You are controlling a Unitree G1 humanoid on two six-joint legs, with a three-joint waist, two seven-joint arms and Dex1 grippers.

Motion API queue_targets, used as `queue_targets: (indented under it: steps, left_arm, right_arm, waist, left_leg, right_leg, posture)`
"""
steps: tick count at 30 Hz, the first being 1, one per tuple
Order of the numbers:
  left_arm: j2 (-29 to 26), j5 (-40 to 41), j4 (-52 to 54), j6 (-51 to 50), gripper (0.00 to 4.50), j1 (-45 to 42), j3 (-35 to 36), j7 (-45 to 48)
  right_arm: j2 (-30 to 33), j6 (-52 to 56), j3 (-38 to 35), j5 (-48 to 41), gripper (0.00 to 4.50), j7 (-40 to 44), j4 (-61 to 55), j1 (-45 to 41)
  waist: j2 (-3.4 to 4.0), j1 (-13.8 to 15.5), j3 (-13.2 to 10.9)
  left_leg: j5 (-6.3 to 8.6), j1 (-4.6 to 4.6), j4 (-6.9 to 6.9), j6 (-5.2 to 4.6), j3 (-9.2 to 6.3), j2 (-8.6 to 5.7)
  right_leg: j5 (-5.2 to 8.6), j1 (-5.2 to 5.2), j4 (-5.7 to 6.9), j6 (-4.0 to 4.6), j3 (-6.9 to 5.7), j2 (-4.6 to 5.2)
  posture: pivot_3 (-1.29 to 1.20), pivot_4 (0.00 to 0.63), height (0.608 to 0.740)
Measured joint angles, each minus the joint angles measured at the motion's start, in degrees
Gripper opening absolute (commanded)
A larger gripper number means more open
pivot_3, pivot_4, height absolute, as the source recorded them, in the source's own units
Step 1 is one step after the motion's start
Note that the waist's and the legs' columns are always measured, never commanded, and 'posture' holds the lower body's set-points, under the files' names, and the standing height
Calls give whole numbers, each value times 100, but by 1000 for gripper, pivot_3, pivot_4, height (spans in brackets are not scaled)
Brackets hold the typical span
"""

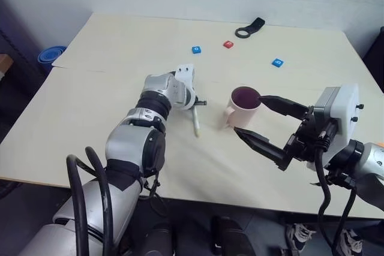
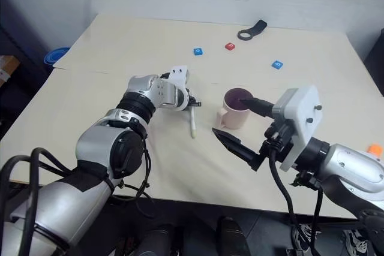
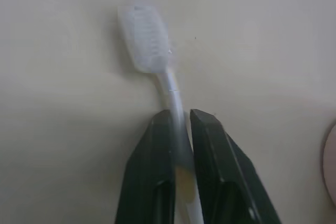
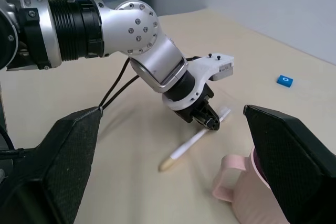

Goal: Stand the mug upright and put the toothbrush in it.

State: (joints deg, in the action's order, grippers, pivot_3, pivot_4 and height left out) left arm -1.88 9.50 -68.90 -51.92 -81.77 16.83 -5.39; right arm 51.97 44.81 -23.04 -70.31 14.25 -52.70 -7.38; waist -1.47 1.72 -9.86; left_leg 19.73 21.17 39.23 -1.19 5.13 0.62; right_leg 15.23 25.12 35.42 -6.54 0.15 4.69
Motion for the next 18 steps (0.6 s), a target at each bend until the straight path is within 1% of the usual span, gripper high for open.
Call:
queue_targets:
  steps: [4,7,9,11,13,14,15,18]
  left_arm:
    - [-106,72,-56,74,15,0,68,-111]
    - [-362,27,-154,586,15,87,12,83]
    - [-515,36,-197,1185,15,125,29,387]
    - [-702,56,-193,1982,15,98,42,845]
    - [-850,167,-158,2656,15,2,123,1523]
    - [-896,250,-134,2982,15,-109,155,2025]
    - [-897,380,-29,3256,15,-229,186,2520]
    - [-824,662,300,3776,15,-513,242,3628]
  right_arm:
    - [82,0,-157,-216,4500,11,47,147]
    - [254,0,-305,-287,4500,13,134,206]
    - [312,1,-385,-312,4500,-10,164,217]
    - [360,1,-488,-354,4500,-49,226,262]
    - [370,13,-633,-398,4500,-87,285,415]
    - [371,14,-722,-426,4500,-109,336,478]
    - [372,15,-816,-440,4500,-135,382,549]
    - [378,16,-1002,-493,4500,-229,435,666]
  waist:
    - [0,-16,0]
    - [-1,-69,0]
    - [-3,-68,-2]
    - [-5,-41,-3]
    - [-8,-23,-4]
    - [-8,-8,-5]
    - [-8,20,-5]
    - [-8,61,-5]
  left_leg:
    - [0,-2,0,0,2,1]
    - [-2,-5,0,5,8,10]
    - [-6,8,-1,13,9,12]
    - [-7,11,-2,15,12,13]
    - [-7,18,-2,15,17,11]
    - [-6,23,-1,13,22,6]
    - [-5,32,3,10,29,3]
    - [3,39,8,-4,34,1]
  right_leg:
    - [-1,-1,1,-1,1,0]
    - [-2,4,2,2,3,-5]
    - [-2,21,10,3,3,-7]
    - [-3,26,13,5,3,-9]
    - [-3,26,7,5,1,-10]
    - [-3,26,2,5,-1,-9]
    - [-3,26,-5,5,-9,-7]
    - [-4,24,-18,4,-15,-5]
  posture:
    - [0,150,740]
    - [0,150,740]
    - [0,150,740]
    - [0,150,740]
    - [0,150,740]
    - [0,150,740]
    - [0,150,740]
    - [0,150,740]
